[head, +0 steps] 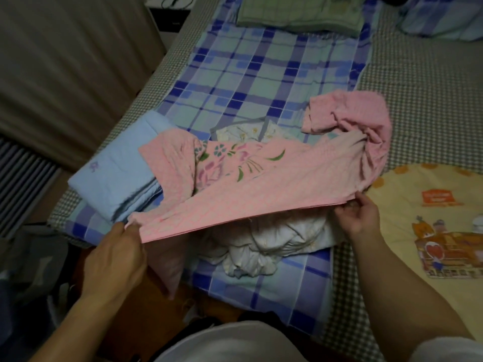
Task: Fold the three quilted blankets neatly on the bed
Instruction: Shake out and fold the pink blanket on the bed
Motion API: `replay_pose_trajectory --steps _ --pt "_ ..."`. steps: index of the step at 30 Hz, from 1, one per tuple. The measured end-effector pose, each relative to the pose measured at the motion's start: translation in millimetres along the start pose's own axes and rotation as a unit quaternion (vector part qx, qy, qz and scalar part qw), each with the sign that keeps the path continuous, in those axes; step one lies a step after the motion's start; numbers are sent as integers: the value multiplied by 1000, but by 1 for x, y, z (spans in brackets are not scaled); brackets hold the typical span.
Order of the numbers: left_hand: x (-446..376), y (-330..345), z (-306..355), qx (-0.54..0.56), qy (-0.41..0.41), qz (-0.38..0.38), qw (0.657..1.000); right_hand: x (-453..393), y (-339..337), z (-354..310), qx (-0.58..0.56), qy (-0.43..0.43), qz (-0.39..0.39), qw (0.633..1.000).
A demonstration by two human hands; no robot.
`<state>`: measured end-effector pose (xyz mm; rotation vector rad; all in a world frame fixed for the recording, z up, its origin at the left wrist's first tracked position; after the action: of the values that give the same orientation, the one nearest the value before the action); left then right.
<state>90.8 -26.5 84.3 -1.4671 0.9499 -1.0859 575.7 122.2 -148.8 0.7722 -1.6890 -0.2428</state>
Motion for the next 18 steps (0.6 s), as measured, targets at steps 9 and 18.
replay_pose_trajectory --steps 9,18 --pt "9 16 4 -41 54 -11 998 39 -22 -66 451 -190 353 797" --pt "-84 -94 15 -107 221 120 962 82 124 -192 490 -290 198 798"
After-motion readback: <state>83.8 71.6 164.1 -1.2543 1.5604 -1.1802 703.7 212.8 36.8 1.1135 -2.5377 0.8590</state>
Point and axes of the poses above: each hand's wrist, its own x-axis away from the middle knuckle, its own y-axis out of the palm, z = x × y, the point moved 10 cm from there along -x, towards the middle knuckle, and after that the axes turned 3 degrees about y, right-handed, at the moved point
